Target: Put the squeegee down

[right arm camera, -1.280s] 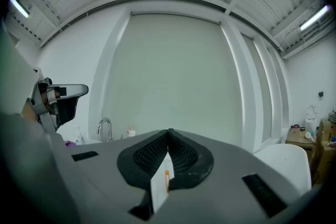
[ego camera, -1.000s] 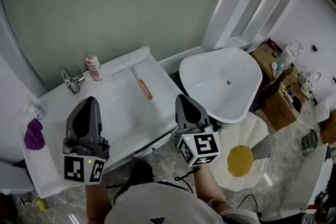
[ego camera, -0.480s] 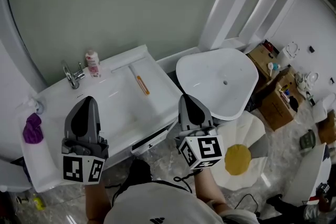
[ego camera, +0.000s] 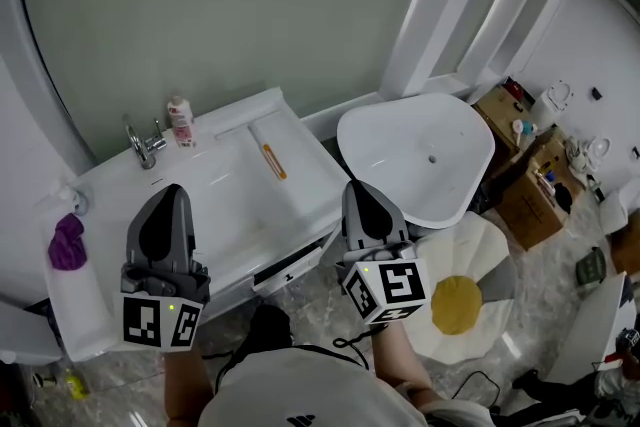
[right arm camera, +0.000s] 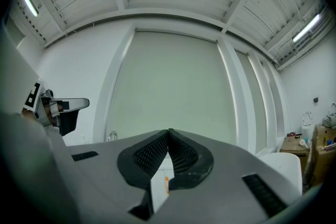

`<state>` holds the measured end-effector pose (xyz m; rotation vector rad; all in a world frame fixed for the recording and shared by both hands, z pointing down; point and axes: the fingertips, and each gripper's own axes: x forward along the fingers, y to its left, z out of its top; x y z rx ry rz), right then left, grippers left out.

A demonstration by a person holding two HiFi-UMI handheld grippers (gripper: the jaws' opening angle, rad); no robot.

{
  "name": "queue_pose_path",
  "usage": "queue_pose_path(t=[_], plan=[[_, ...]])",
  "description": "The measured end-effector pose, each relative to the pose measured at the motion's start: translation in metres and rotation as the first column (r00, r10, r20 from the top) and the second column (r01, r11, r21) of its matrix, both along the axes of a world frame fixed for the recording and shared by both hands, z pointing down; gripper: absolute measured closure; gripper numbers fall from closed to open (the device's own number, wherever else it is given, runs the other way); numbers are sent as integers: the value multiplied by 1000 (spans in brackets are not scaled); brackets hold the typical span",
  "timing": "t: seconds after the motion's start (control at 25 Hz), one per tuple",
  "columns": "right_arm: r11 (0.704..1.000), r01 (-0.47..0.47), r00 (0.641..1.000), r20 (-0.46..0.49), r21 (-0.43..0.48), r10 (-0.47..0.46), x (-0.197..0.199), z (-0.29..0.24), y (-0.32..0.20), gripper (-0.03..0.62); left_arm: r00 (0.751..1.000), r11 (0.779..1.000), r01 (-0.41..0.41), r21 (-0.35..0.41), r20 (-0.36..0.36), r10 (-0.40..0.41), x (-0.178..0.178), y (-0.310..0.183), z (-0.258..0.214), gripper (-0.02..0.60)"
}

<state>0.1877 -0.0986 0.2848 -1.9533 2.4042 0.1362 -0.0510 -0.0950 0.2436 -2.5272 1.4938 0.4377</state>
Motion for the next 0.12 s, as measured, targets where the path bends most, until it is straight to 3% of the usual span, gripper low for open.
queue_pose_path(t=[0.12], plan=[[1000,1,1000,1,3,-1,1,-1,3,592,1000,1000,-2,1,2,2,2,3,-1,574]])
